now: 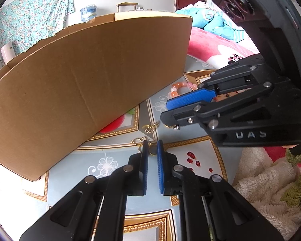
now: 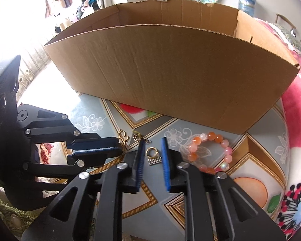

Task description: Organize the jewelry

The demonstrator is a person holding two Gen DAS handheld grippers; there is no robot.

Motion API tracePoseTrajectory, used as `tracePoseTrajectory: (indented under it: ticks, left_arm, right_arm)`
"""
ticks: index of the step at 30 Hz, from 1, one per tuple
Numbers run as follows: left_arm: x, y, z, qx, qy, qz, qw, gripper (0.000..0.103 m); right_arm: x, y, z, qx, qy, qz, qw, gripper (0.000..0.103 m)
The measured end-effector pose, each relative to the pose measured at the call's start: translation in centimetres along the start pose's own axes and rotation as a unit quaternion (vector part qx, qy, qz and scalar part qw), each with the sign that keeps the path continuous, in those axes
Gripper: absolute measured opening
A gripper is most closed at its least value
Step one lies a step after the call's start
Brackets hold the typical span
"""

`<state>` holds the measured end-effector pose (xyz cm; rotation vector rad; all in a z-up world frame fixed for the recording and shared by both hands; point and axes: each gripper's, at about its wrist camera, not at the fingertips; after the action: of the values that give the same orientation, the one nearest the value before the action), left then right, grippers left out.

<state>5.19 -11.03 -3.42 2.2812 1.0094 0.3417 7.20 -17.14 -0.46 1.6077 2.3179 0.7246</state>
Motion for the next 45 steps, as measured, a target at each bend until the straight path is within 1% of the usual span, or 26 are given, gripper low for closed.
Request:
tracePoseTrajectory:
  ticks: [5,7,8,9,13,22,23,27,32,39,45]
  left_arm:
    - [-0.1,0.0,0.0,0.000,0.001,0.000,1.0000,0.008]
    - [0.0,-0.1,0.0,0.000,0.001,0.000,1.0000,0.008]
    - [0.0,-0.1,0.0,0.000,0.001,0.000,1.0000,0.008]
    - [0.0,-0.1,0.0,0.000,0.001,0.000,1.0000,0.008]
    - [0.2,-0.2,-0.1,-0.001,0.000,0.000,1.0000,0.008]
    - [0.3,-0.2,-0.1,-0.001,0.001,0.000,1.0000,0.008]
    - [0.3,-0.2,-0.1,-0.001,0.001,0.000,1.0000,0.008]
    - [0.3,-0.2,-0.2,-0.001,0.001,0.002,1.0000,0.006]
    - [0.4,-0.2,-0.3,-0.003,0.002,0.004,1.0000,0.005]
    - [0.2,-0.3,-0.9,-0.007,0.004,0.006,0.9999,0.003]
    - [0.1,-0.6,-1.8,-0.010,0.007,0.003,0.9999,0.003]
  right_arm:
    - [0.8,-0.2,0.7,0.013,-0.018,-0.023,0.999,0.017]
    - [1.0,-0.2,0.7,0.011,-0.026,-0.031,0.999,0.017]
    - [1.0,-0.2,0.6,0.011,-0.028,-0.033,0.999,0.016]
    - [1.0,-0.2,0.6,0.011,-0.030,-0.034,0.999,0.010]
    - [2.0,-0.3,1.0,0.009,-0.036,-0.039,0.999,0.010]
    - [2.2,-0.2,0.6,0.006,-0.031,-0.038,0.999,0.009]
    - [2.0,-0.4,1.0,0.006,-0.031,-0.038,0.999,0.009]
    - [1.5,-0.5,0.9,0.001,-0.030,-0.035,0.999,0.009]
    - [1.3,-0.6,0.2,-0.006,-0.031,-0.030,0.999,0.009]
    - [1.4,-0.8,-1.0,-0.019,-0.036,-0.023,0.999,0.009]
    - [1.6,-1.1,-0.7,-0.026,-0.036,-0.020,0.999,0.009]
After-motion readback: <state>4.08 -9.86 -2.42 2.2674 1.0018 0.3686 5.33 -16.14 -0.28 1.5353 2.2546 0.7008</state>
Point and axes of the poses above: each gripper's, at about its wrist camera, not at the fingertips, and z roughly the way its jaws point, x to its left, y to its top, and after that the axes turned 1 degree about y, right-handed
